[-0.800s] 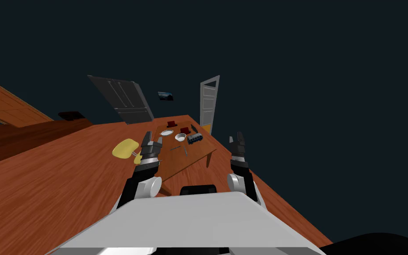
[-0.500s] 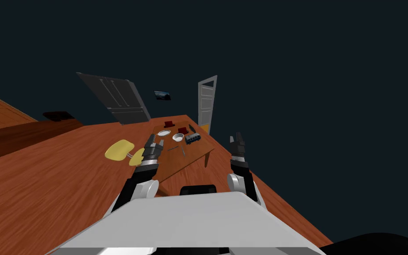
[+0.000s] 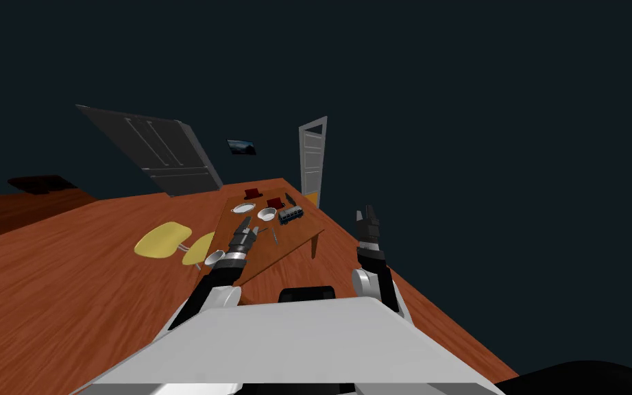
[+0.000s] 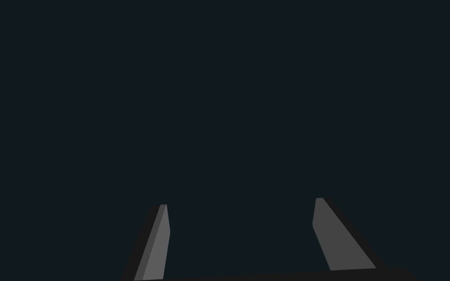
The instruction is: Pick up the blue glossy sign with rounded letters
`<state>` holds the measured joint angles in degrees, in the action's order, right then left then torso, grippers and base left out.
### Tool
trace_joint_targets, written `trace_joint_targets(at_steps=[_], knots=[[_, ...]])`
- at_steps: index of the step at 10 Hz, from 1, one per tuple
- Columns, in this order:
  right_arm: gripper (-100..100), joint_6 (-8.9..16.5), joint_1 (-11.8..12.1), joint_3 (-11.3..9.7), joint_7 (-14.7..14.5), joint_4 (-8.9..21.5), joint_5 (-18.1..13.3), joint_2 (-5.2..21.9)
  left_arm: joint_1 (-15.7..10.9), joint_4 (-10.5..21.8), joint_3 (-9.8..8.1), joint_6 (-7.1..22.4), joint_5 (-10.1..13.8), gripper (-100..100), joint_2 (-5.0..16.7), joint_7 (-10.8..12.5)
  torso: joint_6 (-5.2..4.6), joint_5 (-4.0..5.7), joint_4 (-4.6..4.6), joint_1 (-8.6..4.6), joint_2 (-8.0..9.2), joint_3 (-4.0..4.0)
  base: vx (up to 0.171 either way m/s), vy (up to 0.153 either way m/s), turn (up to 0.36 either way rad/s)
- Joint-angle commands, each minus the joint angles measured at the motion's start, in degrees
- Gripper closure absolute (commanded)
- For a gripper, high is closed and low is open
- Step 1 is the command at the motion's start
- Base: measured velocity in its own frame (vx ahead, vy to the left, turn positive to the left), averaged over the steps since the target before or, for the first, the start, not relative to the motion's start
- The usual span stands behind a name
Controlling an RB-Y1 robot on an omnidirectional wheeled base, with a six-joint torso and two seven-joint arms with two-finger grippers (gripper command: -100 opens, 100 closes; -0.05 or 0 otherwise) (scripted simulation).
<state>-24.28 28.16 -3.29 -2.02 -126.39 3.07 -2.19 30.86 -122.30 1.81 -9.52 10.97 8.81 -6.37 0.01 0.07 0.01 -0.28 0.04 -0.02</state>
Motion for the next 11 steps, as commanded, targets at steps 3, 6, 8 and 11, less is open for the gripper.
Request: trace_joint_targets(at_steps=[3,6,8,11], knots=[[0,0.0,0.0,0.0,0.0,0.0,0.0,0.0,2.0,1.5,0.22,4.6,1.8,-100,3.6,-0.1,-0.03,0.00,0.00,-0.02,-0.01,0.00,0.003,-0.072,-0.122],[0,0.0,0.0,0.0,0.0,0.0,0.0,0.0,3.2,3.2,0.33,8.9,3.3,-100,6.6,-0.4,-0.03,-0.04,0.00,0.15,-0.02,0.01,0.008,-0.045,-0.118],[0,0.0,0.0,0.0,0.0,0.0,0.0,0.0,3.8,4.2,0.35,11.5,4.1,-100,8.1,-0.6,0.00,-0.02,-0.01,0.07,-0.05,0.03,0.016,-0.055,-0.105],[0,0.0,0.0,0.0,0.0,0.0,0.0,0.0,4.4,5.1,0.33,14.8,4.8,-100,9.5,-0.8,-0.02,-0.03,0.00,0.11,-0.03,0.02,0.009,-0.045,-0.106]])
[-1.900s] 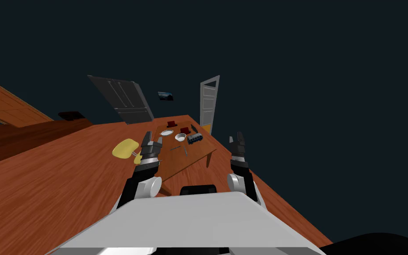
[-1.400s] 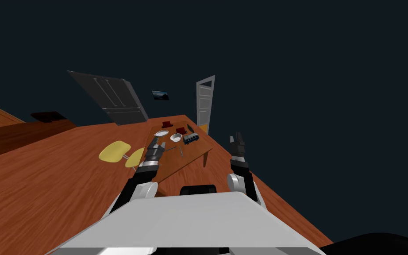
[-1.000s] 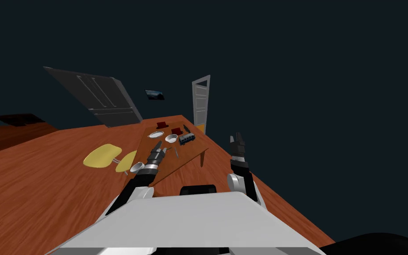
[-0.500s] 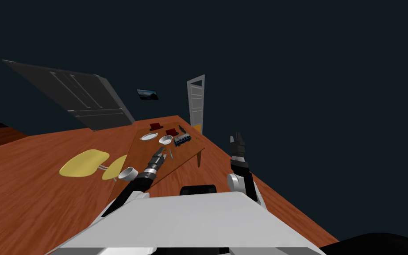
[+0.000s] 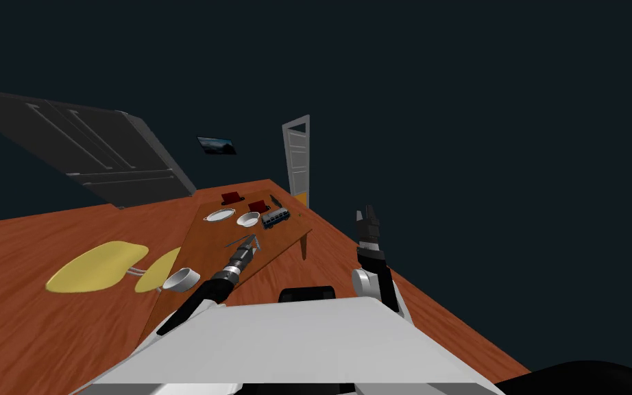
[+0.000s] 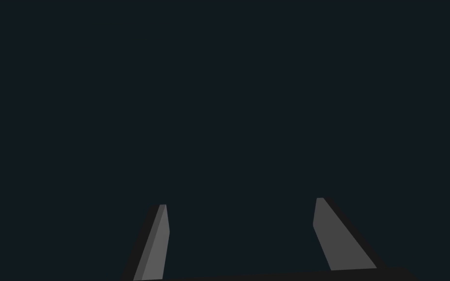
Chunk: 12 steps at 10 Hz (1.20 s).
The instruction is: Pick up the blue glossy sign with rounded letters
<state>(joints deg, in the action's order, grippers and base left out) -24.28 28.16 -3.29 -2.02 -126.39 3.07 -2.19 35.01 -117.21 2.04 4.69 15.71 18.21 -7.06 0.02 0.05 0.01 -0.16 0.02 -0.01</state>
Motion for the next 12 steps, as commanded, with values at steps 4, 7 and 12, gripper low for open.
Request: trace_joint_targets(at_steps=[4,7,12], knots=[[0,0.0,0.0,0.0,0.0,0.0,0.0,0.0,1.4,1.8,-0.04,6.1,1.3,-100,2.9,-0.6,-0.02,-0.01,-0.01,-0.01,-0.03,0.02,0.018,-0.039,-0.123],[0,0.0,0.0,0.0,0.0,0.0,0.0,0.0,2.4,3.6,-0.32,11.1,2.5,-100,5.5,-1.1,0.01,-0.02,-0.01,0.07,-0.02,0.02,0.018,-0.031,-0.144],[0,0.0,0.0,0.0,0.0,0.0,0.0,0.0,3.3,5.2,-0.75,17.0,3.4,-100,7.9,-1.7,-0.02,-0.02,-0.01,0.11,-0.04,0.02,0.021,-0.020,-0.125]])
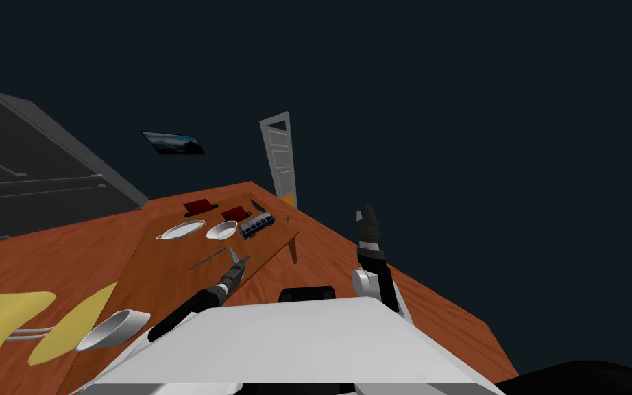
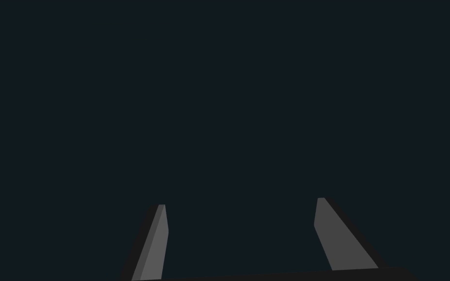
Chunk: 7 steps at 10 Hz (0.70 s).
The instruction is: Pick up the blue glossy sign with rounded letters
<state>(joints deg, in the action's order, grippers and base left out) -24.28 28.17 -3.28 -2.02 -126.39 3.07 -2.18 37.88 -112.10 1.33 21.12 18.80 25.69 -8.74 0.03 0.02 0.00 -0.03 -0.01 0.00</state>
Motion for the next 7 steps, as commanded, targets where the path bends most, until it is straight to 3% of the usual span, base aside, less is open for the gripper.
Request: trace_joint_targets(at_steps=[1,7], knots=[[0,0.0,0.0,0.0,0.0,0.0,0.0,0.0,0.8,0.9,-0.31,2.9,0.7,-100,1.6,-0.3,0.00,0.00,0.00,0.00,0.00,0.00,0.025,-0.015,-0.195],[0,0.0,0.0,0.0,0.0,0.0,0.0,0.0,1.8,3.0,-1.32,11.2,1.4,-100,4.7,-1.3,-0.02,-0.01,0.00,0.06,0.01,0.00,0.023,-0.003,-0.148]])
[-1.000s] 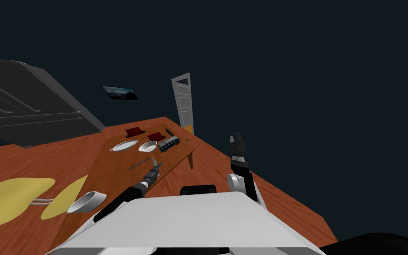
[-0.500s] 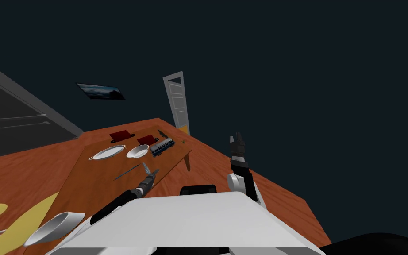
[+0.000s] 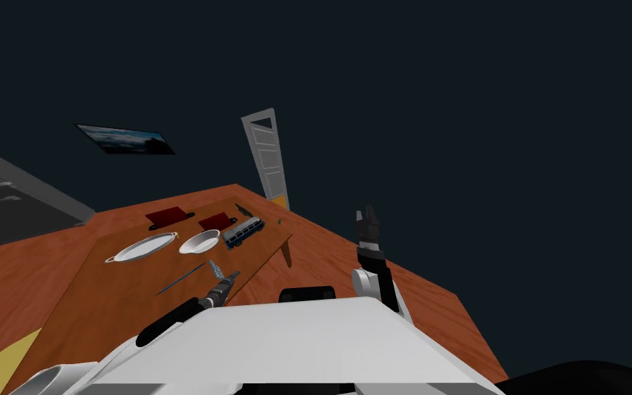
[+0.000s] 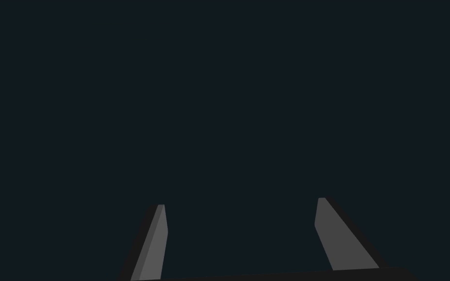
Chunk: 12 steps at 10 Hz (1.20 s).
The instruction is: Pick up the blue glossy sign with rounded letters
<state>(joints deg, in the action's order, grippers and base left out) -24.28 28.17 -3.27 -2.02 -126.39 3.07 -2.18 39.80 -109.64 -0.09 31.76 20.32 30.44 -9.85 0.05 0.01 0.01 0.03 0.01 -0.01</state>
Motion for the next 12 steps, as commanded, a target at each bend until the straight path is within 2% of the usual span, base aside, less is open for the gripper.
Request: trace_joint_targets(at_steps=[1,2,4,8,11,12], knots=[[0,0.0,0.0,0.0,0.0,0.0,0.0,0.0,0.1,1.2,-0.29,2.9,0.1,-100,0.9,-0.5,0.00,0.00,0.00,0.00,0.00,0.00,0.022,0.004,-0.186],[0,0.0,0.0,0.0,0.0,0.0,0.0,0.0,0.1,1.2,-0.29,3.0,0.1,-100,0.9,-0.5,-0.03,0.00,0.00,0.01,-0.02,0.01,0.018,0.013,-0.088],[0,0.0,0.0,0.0,0.0,0.0,0.0,0.0,0.5,2.3,-1.17,7.0,0.2,-100,2.7,-1.2,-0.03,0.00,0.00,0.04,-0.01,0.01,0.022,0.019,-0.227],[0,0.0,0.0,0.0,0.0,0.0,0.0,0.0,0.7,3.2,-2.14,12.1,0.0,-100,4.2,-1.8,-0.04,-0.03,-0.01,0.14,-0.06,0.03,0.022,0.036,-0.149],[0,0.0,0.0,0.0,0.0,0.0,0.0,0.0,0.7,4.3,-3.69,17.5,-0.5,-100,6.0,-2.8,-0.01,-0.04,0.00,0.20,0.00,0.00,0.009,0.060,-0.210],[0,0.0,0.0,0.0,0.0,0.0,0.0,0.0,0.7,4.3,-3.69,17.9,-0.5,-100,6.0,-2.8,-0.02,-0.05,0.00,0.26,0.01,-0.01,0.003,0.058,-0.072]])
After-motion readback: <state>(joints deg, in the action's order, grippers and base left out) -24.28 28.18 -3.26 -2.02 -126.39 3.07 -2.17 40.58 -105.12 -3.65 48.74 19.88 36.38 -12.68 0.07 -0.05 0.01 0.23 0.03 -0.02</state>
